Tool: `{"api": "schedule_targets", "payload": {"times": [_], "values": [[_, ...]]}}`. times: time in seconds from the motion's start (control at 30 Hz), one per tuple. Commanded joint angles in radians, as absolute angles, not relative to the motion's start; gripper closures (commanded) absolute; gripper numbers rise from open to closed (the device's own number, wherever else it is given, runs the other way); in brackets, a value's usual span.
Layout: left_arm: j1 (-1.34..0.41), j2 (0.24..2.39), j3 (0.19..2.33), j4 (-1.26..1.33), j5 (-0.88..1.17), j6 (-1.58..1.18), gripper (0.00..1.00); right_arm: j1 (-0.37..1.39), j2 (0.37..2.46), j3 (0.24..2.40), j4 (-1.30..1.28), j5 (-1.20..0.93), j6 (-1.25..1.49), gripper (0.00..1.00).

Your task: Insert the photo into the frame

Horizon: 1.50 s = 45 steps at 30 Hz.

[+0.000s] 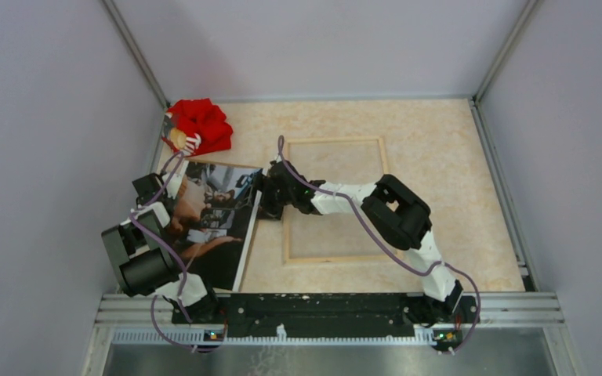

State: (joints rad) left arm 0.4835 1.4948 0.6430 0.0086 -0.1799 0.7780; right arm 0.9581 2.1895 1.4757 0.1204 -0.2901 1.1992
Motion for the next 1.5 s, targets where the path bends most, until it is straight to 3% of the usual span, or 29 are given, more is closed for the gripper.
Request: {"api": "schedule_targets", "payload": {"times": [0.0, 0.27, 0.37, 0.67, 0.83, 0.87, 1.07, 1.23, 1.47], "values": [[0.48, 1.547, 0.584, -0.132, -0.103, 0.761, 0.41, 0.957, 2.146, 1.469, 0.246, -0.314, 1.222, 0.2], [0.481, 1.548, 0.583, -0.136, -0.098, 0.764, 0.4, 0.963, 2.172, 1.456, 0.372, -0.356, 1.262, 0.21], [0.48, 1.547, 0.586, -0.14, -0.097, 0.765, 0.4, 0.964, 2.206, 1.461, 0.366, -0.351, 1.27, 0.27], [0.48, 1.488, 0.635, -0.244, -0.044, 0.743, 0.4, 0.963, 2.276, 1.545, 0.282, -0.316, 1.233, 0.63], [0.48, 1.435, 0.684, -0.327, -0.016, 0.729, 0.38, 0.937, 2.241, 1.566, 0.22, -0.3, 1.182, 0.96], [0.481, 1.425, 0.703, -0.352, -0.01, 0.722, 0.34, 0.926, 2.208, 1.565, 0.197, -0.289, 1.159, 1.0], [0.481, 1.354, 0.867, -0.545, 0.1, 0.654, 0.13, 0.84, 1.905, 1.615, -0.192, -0.201, 0.881, 1.0], [0.479, 1.324, 0.917, -0.616, 0.158, 0.637, 0.12, 0.734, 1.606, 1.611, -0.429, -0.141, 0.708, 1.0], [0.48, 1.318, 0.881, -0.613, 0.162, 0.653, 0.14, 0.701, 1.491, 2.058, -1.074, 0.306, 0.392, 1.0]]}}
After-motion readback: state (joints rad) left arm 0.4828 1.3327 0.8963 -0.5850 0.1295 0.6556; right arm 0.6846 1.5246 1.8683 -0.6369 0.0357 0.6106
